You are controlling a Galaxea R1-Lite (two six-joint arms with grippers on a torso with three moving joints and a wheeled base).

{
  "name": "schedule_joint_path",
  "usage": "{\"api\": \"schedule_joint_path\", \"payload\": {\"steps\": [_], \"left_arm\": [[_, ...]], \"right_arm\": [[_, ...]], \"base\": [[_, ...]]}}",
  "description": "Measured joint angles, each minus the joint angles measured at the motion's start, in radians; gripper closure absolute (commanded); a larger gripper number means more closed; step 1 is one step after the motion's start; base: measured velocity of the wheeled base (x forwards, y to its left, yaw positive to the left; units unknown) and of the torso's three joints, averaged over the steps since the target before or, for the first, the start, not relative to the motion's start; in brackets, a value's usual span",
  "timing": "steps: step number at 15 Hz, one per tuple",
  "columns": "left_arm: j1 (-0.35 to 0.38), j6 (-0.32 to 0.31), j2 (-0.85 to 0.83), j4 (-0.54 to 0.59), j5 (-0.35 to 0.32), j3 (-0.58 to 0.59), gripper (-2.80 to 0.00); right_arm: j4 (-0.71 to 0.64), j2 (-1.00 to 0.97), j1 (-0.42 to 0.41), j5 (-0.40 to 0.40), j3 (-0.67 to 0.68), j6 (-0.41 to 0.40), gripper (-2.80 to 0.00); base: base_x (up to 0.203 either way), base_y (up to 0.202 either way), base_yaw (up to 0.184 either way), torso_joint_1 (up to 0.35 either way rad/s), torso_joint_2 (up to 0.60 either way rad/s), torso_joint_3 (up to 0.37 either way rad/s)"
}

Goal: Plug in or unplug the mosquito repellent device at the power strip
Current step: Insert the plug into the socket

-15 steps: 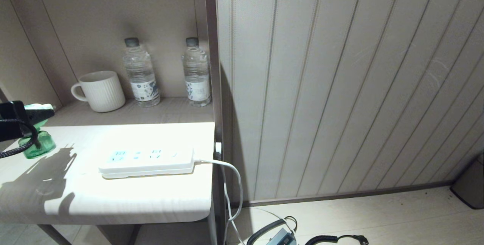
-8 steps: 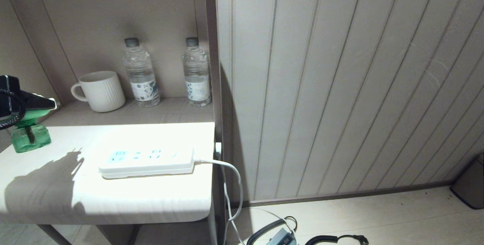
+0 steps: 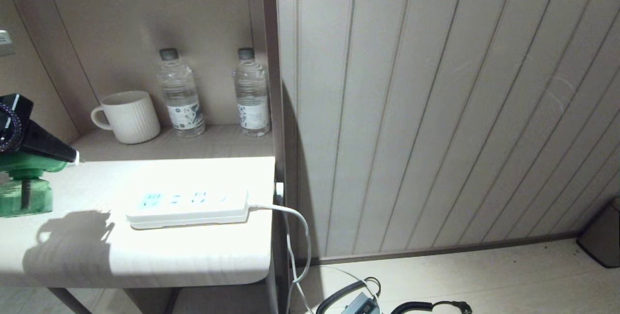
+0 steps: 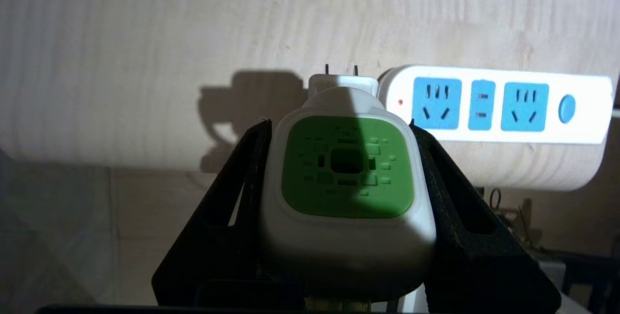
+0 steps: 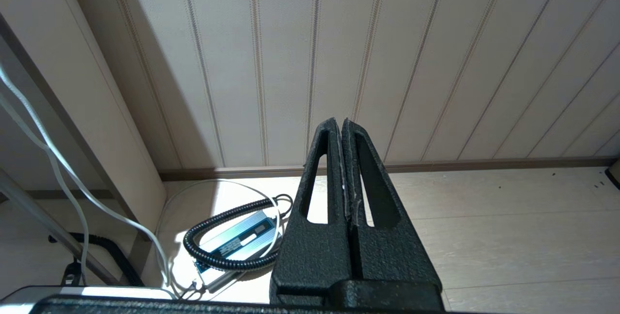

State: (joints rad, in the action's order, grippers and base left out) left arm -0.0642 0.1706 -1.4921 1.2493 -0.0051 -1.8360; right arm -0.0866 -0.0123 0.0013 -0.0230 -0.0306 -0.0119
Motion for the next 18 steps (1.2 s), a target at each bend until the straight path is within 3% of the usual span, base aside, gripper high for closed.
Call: {"api": "schedule_joint_path", "payload": {"steps": [3,6,15,18], "left_arm": [[-0.057,0.011,-0.058,0.092,-0.005,-0.048,0.0],[-0.124,0.072,-0.082,0.089,-0.007,-0.054,0.0],[-0.28,0.129,-0.089,0.16,-0.018,-0.057,0.0],[-0.299,0.152,-0.103,0.159,-0.017,-0.061,0.0]], "right_arm": [[0.0,0.0,0.0,0.0,0.0,0.0,0.0],[0.0,0.0,0.0,0.0,0.0,0.0,0.0],[0.0,0.0,0.0,0.0,0.0,0.0,0.0],[0.0,0.0,0.0,0.0,0.0,0.0,0.0]], "base": [[0.0,0.0,0.0,0.0,0.0,0.0],[0.0,0.0,0.0,0.0,0.0,0.0],[0.0,0.0,0.0,0.0,0.0,0.0],[0.0,0.0,0.0,0.0,0.0,0.0]]}}
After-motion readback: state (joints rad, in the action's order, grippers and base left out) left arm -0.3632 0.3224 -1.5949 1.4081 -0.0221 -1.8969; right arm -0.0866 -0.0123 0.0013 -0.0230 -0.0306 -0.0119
